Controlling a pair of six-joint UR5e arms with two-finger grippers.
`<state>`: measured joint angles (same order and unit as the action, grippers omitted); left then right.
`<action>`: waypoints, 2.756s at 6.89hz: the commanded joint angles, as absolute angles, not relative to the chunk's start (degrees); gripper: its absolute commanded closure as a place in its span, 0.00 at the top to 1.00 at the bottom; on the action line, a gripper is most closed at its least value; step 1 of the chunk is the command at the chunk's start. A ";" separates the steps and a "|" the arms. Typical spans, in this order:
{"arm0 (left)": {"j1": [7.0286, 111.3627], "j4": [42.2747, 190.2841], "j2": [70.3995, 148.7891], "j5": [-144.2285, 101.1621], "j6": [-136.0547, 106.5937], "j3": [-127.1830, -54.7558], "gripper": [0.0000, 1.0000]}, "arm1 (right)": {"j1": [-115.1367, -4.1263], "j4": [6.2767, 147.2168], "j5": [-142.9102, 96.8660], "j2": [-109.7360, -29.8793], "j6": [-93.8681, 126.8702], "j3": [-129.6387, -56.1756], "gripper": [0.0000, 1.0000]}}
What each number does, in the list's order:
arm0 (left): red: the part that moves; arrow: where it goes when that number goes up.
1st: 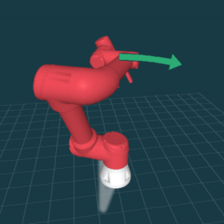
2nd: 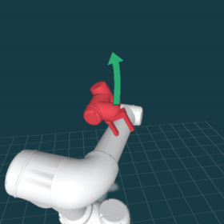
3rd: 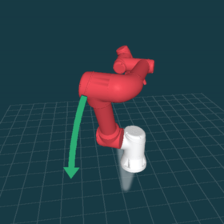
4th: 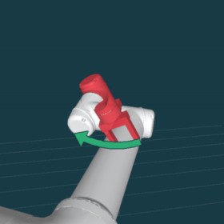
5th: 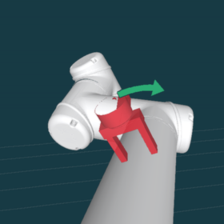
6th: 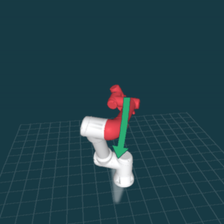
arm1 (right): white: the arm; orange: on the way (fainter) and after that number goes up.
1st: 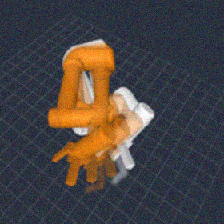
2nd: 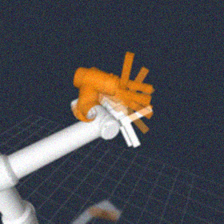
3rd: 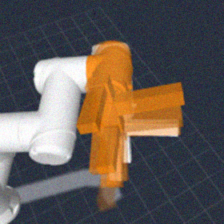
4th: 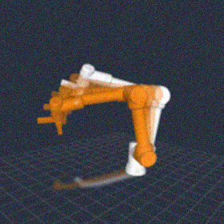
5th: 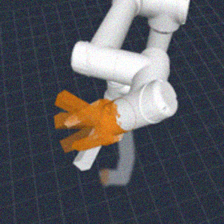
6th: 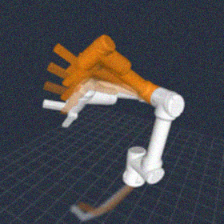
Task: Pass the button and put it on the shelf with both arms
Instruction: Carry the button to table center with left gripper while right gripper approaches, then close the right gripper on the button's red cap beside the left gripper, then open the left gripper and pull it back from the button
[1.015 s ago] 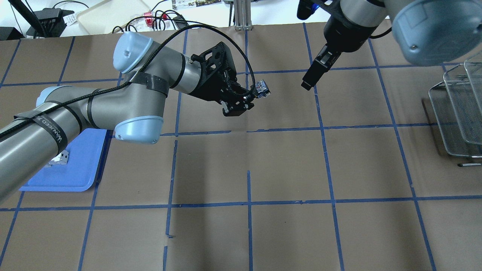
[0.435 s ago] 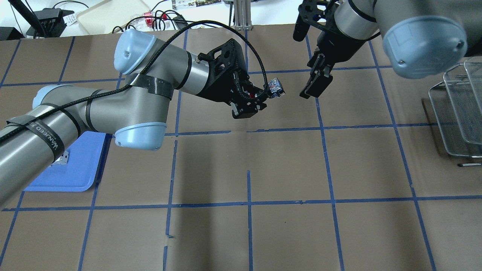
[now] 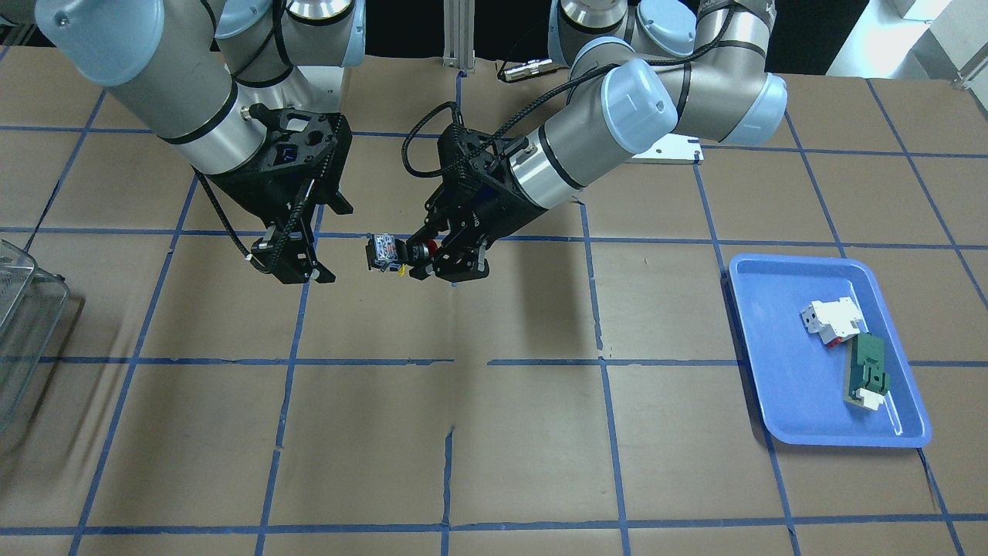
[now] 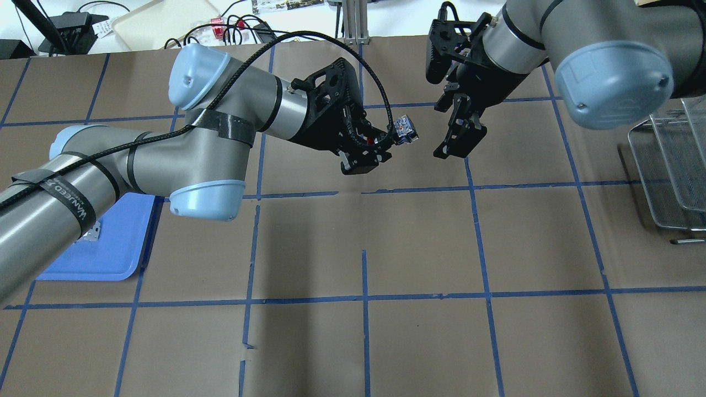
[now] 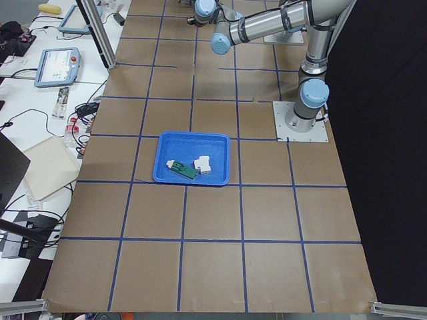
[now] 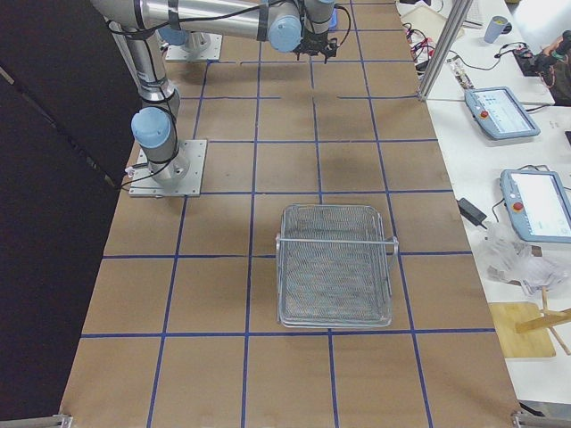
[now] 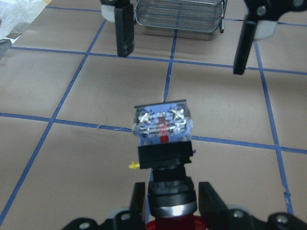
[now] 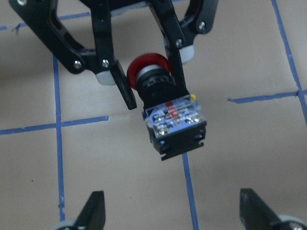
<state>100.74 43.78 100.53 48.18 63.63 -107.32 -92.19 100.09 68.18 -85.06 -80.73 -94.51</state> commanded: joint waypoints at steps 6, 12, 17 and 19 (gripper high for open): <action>100.81 43.42 100.64 47.81 62.84 -107.14 0.00 | -92.99 105.99 61.17 -83.41 -77.52 -95.10 1.00; 100.81 43.42 100.46 47.81 62.75 -107.23 0.00 | -93.34 107.93 57.74 -80.16 -75.41 -94.74 0.22; 100.81 42.46 100.37 47.81 62.67 -106.79 0.25 | -93.34 105.91 60.03 -82.44 -75.41 -95.18 0.00; 100.55 38.85 100.55 43.52 62.58 -107.31 1.00 | -93.34 105.91 60.03 -82.53 -75.50 -95.19 0.00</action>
